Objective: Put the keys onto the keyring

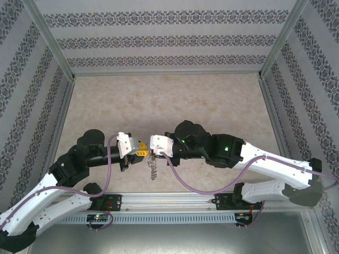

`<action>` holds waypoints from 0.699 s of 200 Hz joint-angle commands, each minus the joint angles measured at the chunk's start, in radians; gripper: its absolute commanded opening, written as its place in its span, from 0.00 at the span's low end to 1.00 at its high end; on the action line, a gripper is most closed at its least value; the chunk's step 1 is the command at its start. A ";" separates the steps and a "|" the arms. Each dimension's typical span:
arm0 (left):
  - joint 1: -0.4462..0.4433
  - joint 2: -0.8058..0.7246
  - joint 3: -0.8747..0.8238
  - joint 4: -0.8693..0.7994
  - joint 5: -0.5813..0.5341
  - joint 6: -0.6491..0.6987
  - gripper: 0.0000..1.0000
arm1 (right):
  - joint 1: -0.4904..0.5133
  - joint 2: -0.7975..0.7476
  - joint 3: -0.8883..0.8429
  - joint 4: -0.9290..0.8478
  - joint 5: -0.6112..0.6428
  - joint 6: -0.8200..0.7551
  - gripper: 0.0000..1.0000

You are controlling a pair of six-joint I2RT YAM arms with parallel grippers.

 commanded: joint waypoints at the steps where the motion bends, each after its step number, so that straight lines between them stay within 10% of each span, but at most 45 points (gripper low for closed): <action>1: -0.009 0.003 0.028 0.003 0.012 0.014 0.17 | 0.002 0.000 0.028 0.032 -0.028 -0.006 0.00; 23: -0.009 0.002 0.024 0.016 0.018 0.006 0.00 | 0.002 -0.006 0.022 0.036 -0.029 -0.005 0.00; 140: -0.009 -0.147 -0.156 0.396 0.093 -0.185 0.00 | 0.000 -0.087 -0.070 0.104 -0.044 0.057 0.19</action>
